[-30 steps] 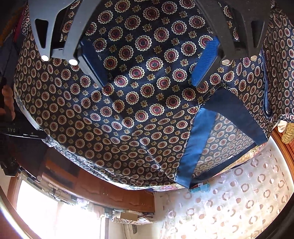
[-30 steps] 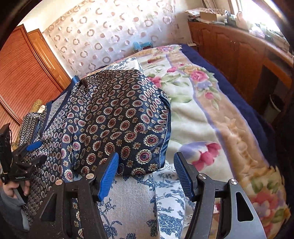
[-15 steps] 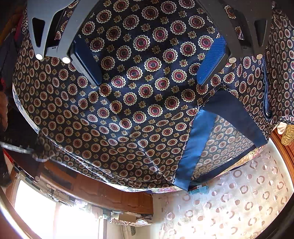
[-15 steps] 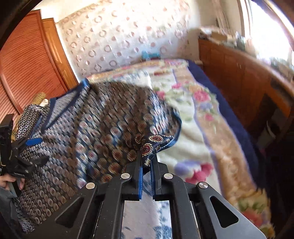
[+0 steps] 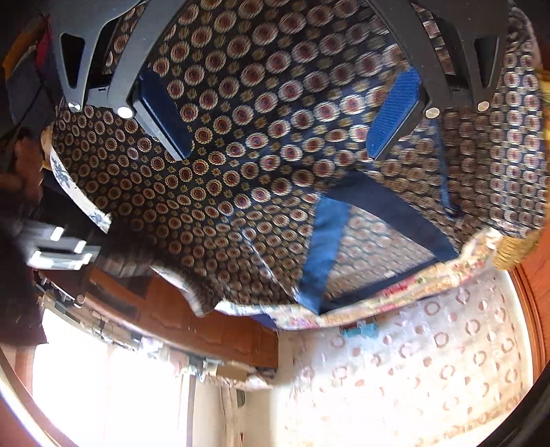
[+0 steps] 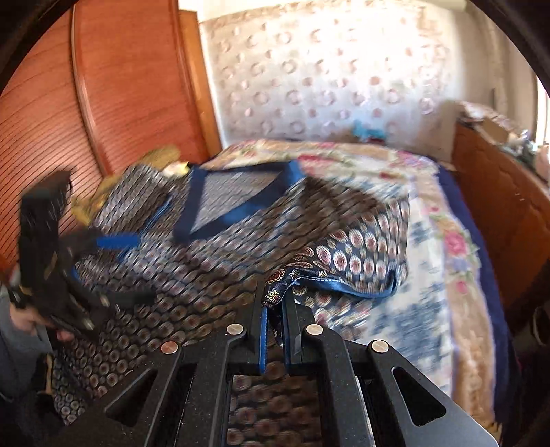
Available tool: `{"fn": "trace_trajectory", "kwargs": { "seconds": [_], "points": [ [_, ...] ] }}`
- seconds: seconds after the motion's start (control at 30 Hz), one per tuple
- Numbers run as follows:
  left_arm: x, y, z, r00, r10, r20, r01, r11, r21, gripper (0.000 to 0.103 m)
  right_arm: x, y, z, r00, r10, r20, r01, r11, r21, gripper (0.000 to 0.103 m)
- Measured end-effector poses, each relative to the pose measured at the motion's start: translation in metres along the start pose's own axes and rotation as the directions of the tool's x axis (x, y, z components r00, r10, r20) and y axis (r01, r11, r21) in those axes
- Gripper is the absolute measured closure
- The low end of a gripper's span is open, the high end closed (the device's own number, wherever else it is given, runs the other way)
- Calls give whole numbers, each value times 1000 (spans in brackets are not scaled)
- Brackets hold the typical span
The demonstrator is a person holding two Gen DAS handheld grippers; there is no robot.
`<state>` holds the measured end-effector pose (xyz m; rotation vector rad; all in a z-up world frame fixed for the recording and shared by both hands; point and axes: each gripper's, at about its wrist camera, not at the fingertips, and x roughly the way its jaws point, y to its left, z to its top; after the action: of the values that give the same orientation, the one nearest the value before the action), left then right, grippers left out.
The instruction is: Fold small clothes
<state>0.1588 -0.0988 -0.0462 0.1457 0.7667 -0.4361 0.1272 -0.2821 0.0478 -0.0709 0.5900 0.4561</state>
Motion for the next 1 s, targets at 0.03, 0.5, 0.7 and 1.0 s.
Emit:
{"fn": "trace_trajectory", "kwargs": {
  "seconds": [0.03, 0.5, 0.7, 1.0],
  "points": [
    [-6, 2, -1, 1000, 9, 11, -9, 1000, 0, 1, 5, 3, -4, 1000, 6, -24, -6, 1000, -6, 97],
    [-38, 14, -17, 996, -17, 92, 24, 998, -66, 1, -10, -47, 4, 1000, -22, 15, 20, 994, 109, 60],
    [-41, 8, -19, 993, -29, 114, 37, 997, -71, 1, 26, -90, 12, 991, -115, -64, 126, 970, 208, 60],
    [-37, 10, -28, 995, -36, 96, 44, 995, -86, 1, 77, -120, 32, 983, -116, -140, 154, 941, 301, 71]
  ]
}}
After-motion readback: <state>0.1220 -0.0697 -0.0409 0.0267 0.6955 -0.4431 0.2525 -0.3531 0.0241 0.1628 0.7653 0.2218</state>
